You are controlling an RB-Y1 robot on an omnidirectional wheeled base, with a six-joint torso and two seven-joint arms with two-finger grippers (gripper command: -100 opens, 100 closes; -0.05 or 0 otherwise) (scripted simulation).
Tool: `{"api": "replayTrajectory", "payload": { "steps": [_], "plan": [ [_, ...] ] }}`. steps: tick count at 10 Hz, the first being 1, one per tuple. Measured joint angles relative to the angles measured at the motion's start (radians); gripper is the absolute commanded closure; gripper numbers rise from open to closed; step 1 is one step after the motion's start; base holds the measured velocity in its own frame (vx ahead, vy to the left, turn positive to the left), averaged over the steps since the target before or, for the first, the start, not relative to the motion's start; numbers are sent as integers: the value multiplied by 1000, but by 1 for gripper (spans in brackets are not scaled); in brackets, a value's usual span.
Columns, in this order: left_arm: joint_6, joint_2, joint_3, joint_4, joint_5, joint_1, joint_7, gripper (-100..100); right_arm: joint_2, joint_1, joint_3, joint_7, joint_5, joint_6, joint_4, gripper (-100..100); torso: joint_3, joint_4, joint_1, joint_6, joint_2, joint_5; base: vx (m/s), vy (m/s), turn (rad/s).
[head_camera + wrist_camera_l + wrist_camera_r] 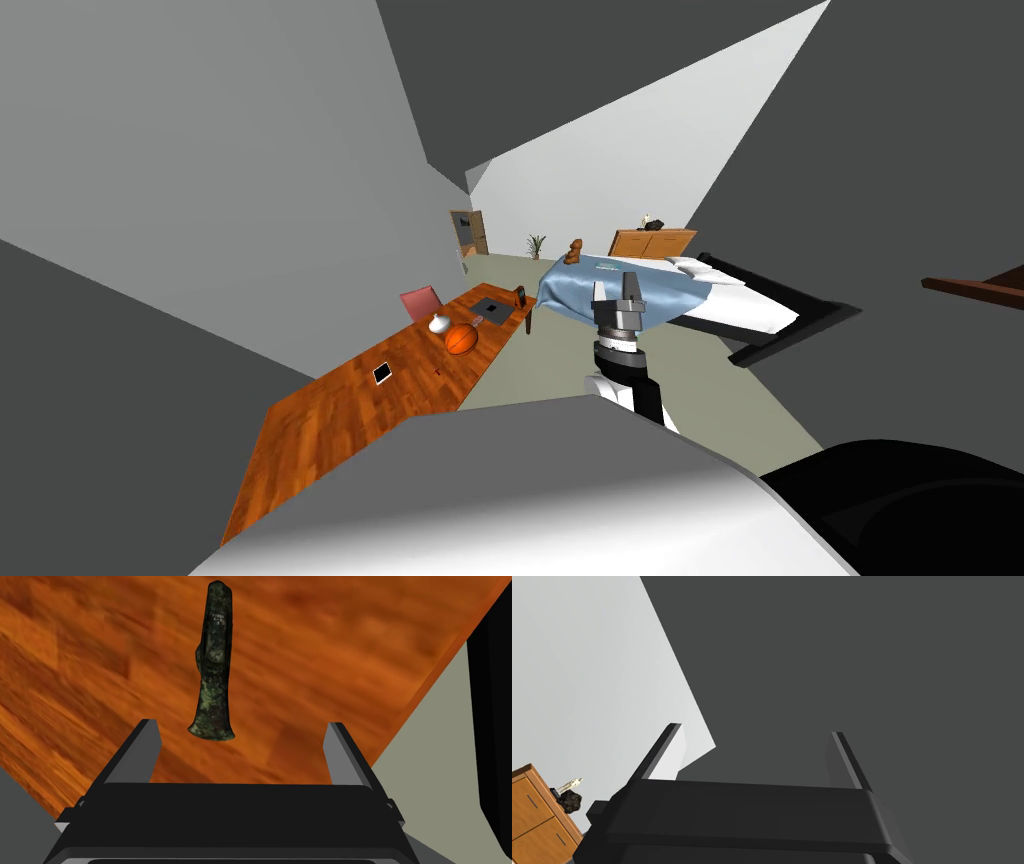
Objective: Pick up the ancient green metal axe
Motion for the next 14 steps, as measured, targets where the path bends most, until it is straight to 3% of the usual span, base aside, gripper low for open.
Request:
{"api": "replayTrajectory", "payload": {
  "steps": [2,3,6,8,9,10,14],
  "plan": [
    [70,7,45,19,-30,-2,27,-100,0,0,0,0,0,0,0,0,0,0,1,0,-1,0,29,47,-124],
    [83,10,42,30,-29,-6,38,-100,0,0,0,0,0,0,0,0,0,0,0,-1,0,0,0,9,17],
    [93,40,5,97,48,-32,22,-100,0,0,0,0,0,0,0,0,1,0,-1,0,1,0,10,27,-148],
    [131,57,9,120,36,-42,51,-100,0,0,0,0,0,0,0,0,0,0,0,-1,0,0,20,29,-88],
    [136,58,10,120,34,-42,57,0,0,0,0,0,0,0,0,0,0,0,-2,-1,1,0,0,0,0],
    [136,58,10,120,34,-42,56,-100,0,0,0,0,0,0,0,0,1,0,-3,-1,1,0,-17,19,-159],
    [135,11,122,124,-65,-42,80,-100,0,0,0,0,0,0,0,0,3,1,0,-1,5,0,-46,41,-142]
  ]
}}
